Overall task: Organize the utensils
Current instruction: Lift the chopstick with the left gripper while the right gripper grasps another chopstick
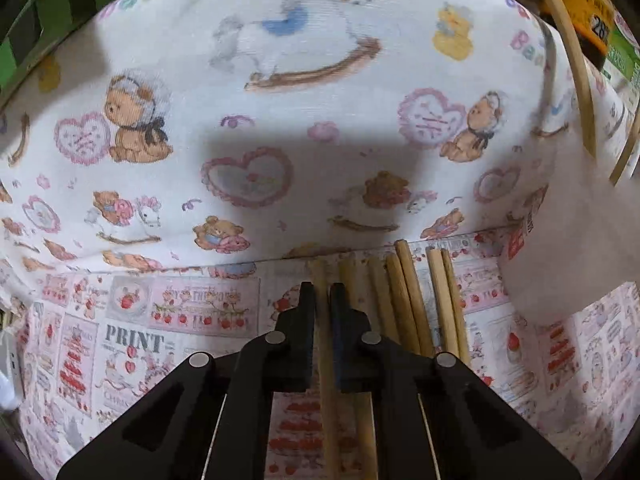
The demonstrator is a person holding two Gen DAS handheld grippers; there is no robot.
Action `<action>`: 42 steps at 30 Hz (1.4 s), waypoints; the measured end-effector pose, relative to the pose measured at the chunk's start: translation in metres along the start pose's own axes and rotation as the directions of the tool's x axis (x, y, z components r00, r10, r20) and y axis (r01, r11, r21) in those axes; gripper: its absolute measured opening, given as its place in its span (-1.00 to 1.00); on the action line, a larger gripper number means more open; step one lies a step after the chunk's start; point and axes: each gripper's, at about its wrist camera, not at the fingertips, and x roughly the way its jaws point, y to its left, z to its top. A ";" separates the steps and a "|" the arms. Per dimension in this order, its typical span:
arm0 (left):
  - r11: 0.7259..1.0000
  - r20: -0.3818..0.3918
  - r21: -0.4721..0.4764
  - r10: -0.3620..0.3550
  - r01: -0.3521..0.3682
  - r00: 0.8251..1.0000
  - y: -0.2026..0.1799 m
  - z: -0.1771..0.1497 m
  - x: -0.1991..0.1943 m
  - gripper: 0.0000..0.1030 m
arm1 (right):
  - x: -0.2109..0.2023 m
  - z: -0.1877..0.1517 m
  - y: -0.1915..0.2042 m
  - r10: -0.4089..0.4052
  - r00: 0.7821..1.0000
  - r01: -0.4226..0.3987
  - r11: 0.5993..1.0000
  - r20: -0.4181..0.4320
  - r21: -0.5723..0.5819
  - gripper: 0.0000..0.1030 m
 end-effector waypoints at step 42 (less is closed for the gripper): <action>0.980 0.589 -0.162 0.004 0.114 0.808 0.164 0.028 -0.267 -0.89 | 0.150 -0.074 0.093 -0.152 0.823 -0.005 0.961 -0.547 -0.276 -0.60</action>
